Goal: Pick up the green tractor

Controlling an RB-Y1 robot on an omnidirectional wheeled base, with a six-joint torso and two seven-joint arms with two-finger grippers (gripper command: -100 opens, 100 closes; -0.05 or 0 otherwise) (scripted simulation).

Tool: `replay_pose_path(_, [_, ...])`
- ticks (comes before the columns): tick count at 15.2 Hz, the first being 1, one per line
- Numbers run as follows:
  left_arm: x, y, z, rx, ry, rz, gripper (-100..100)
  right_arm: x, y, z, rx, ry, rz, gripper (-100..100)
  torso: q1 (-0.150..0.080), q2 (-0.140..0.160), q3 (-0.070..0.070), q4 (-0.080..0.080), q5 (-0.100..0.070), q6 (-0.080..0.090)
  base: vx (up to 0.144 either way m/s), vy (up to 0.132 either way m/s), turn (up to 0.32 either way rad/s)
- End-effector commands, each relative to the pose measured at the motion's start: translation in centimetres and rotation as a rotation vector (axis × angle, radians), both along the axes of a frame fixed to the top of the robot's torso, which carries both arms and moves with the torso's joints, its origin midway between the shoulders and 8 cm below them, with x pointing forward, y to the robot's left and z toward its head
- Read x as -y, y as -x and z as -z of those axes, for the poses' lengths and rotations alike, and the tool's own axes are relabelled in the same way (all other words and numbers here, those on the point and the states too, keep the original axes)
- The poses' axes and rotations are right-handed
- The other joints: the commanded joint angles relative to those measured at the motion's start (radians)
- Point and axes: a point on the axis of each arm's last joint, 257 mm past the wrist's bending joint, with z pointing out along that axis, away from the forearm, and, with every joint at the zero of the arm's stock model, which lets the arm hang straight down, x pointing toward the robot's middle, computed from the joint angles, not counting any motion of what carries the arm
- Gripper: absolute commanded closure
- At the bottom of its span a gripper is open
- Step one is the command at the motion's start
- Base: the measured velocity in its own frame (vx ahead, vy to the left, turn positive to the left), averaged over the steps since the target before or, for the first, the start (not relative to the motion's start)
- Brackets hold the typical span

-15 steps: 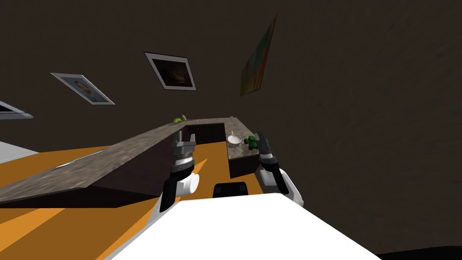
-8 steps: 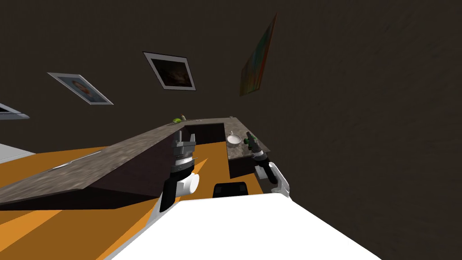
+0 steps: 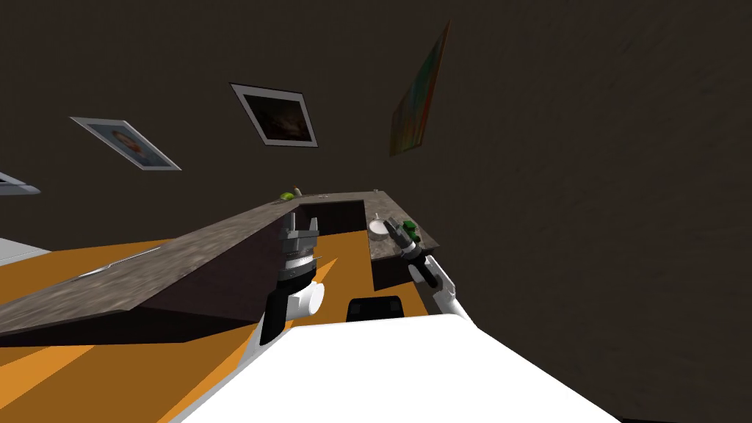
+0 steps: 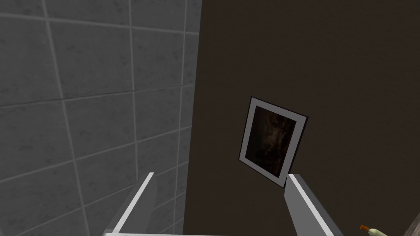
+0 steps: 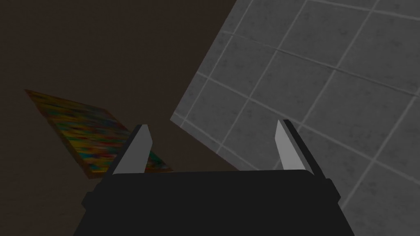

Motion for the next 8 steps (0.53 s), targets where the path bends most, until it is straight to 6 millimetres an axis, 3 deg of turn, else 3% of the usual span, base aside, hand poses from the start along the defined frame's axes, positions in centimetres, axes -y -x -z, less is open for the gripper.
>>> replay_pose_path(1, [0.0, 0.0, 0.0, 0.000, 0.000, 0.000, 0, -0.9, -0.4, 0.3, 0.015, 0.033, -0.012, -100, 0.000, 0.000, 0.000, 0.000, 0.000, 0.000, 0.000, 0.000, 0.000])
replay_pose_path(2, [0.0, 0.0, 0.0, 0.000, 0.000, 0.000, 0, -2.8, -0.1, 1.1, 0.049, 0.100, -0.047, -100, 0.000, 0.000, 0.000, 0.000, 0.000, 0.000, 0.003, -0.005, -0.014])
replay_pose_path(4, [0.0, 0.0, 0.0, 0.000, 0.000, 0.000, 0, -3.1, -0.5, 1.3, 0.053, 0.114, -0.047, -100, 0.000, 0.000, 0.000, 0.000, 0.000, 0.000, 0.002, -0.003, -0.006])
replay_pose_path(5, [0.0, 0.0, 0.0, 0.000, 0.000, 0.000, 0, -5.0, -0.1, 2.1, 0.092, 0.182, -0.085, -100, 0.000, 0.000, 0.000, 0.000, 0.000, 0.000, 0.003, -0.005, -0.015])
replay_pose_path(7, [0.0, 0.0, 0.0, 0.000, 0.000, 0.000, 0, -5.3, -0.6, 2.4, 0.094, 0.199, -0.084, -100, 0.000, 0.000, 0.000, 0.000, 0.000, 0.000, 0.001, -0.003, -0.007])
replay_pose_path(8, [0.0, 0.0, 0.0, 0.000, 0.000, 0.000, 0, -7.1, 0.1, 3.0, 0.142, 0.264, -0.125, -100, 0.000, 0.000, 0.000, 0.000, 0.000, 0.000, 0.003, -0.006, -0.012])
